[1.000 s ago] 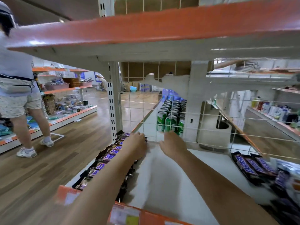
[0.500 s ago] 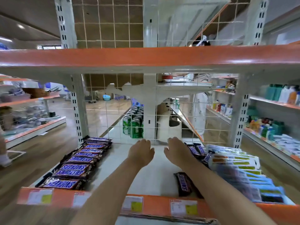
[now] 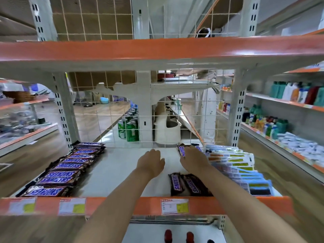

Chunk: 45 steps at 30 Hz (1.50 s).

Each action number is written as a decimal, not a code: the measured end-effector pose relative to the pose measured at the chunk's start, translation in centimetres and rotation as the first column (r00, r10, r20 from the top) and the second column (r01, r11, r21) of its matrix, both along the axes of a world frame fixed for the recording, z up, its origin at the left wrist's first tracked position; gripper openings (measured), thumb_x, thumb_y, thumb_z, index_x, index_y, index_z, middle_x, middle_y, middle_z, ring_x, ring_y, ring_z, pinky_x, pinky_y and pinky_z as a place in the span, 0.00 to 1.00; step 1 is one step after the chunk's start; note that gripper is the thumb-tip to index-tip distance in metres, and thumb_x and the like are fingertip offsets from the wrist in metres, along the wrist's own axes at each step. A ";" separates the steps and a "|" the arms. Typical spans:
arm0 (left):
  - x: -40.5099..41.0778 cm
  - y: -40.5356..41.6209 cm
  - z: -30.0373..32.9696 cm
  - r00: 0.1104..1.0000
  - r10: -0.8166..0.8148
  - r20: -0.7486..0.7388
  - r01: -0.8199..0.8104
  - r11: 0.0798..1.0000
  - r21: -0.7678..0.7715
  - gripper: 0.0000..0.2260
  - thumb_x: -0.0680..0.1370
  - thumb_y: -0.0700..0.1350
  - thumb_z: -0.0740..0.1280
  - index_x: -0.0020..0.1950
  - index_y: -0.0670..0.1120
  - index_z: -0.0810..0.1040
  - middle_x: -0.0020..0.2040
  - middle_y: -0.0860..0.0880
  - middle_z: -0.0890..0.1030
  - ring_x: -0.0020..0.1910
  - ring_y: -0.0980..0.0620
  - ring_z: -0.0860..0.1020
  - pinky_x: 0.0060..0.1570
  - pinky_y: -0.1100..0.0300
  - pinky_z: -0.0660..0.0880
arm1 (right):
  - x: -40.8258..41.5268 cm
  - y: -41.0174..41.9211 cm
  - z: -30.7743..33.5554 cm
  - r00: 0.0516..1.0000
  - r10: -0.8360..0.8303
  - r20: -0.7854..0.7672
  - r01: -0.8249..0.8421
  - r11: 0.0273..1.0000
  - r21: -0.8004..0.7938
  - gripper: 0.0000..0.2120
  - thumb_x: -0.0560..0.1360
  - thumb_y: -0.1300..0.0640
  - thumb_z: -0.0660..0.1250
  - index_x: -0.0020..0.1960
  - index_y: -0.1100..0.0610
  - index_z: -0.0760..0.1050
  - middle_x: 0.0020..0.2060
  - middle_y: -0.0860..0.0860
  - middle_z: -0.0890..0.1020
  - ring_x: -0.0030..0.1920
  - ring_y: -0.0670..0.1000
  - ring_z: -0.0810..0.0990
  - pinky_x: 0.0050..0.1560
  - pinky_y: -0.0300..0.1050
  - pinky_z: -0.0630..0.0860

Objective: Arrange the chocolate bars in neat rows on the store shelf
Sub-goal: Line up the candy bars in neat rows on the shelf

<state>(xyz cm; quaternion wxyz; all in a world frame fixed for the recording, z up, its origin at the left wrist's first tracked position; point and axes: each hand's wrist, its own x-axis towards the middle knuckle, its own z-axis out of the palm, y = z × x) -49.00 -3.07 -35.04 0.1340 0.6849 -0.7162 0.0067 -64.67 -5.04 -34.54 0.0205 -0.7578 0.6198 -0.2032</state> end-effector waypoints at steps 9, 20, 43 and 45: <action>-0.5 -0.7 -0.9 1.000 -0.018 0.014 0.018 1.000 0.010 0.17 0.81 0.51 0.53 0.61 0.41 0.70 0.60 0.43 0.73 0.60 0.45 0.72 0.56 0.53 0.70 | -0.6 -1.2 -0.8 0.999 -0.042 -0.004 0.042 0.997 0.062 0.13 0.77 0.57 0.58 0.58 0.63 0.71 0.57 0.57 0.74 0.55 0.56 0.76 0.47 0.45 0.70; 1.6 -2.2 -1.5 1.000 -0.001 -0.007 0.001 1.000 0.007 0.17 0.81 0.51 0.53 0.61 0.41 0.71 0.59 0.44 0.73 0.60 0.46 0.72 0.56 0.54 0.70 | 0.2 -4.0 -1.5 0.994 -0.105 0.032 0.102 0.990 0.102 0.16 0.77 0.55 0.59 0.60 0.64 0.71 0.58 0.58 0.72 0.56 0.56 0.74 0.49 0.45 0.71; 6.5 -3.5 -2.2 0.997 0.073 -0.039 -0.071 0.997 0.040 0.18 0.82 0.52 0.52 0.65 0.42 0.69 0.63 0.45 0.72 0.62 0.47 0.71 0.59 0.55 0.70 | 2.9 -8.4 -3.1 0.887 -0.304 -0.348 0.341 0.939 0.047 0.20 0.77 0.45 0.61 0.62 0.57 0.74 0.58 0.55 0.76 0.59 0.54 0.75 0.55 0.47 0.72; 7.0 -3.5 -2.2 0.996 0.079 -0.049 -0.076 0.996 0.048 0.19 0.82 0.52 0.52 0.66 0.42 0.68 0.63 0.45 0.72 0.62 0.47 0.71 0.59 0.55 0.70 | 3.3 -8.5 -2.9 0.872 -0.321 -0.370 0.370 0.926 0.069 0.16 0.76 0.51 0.62 0.60 0.56 0.75 0.58 0.54 0.77 0.58 0.54 0.76 0.53 0.46 0.72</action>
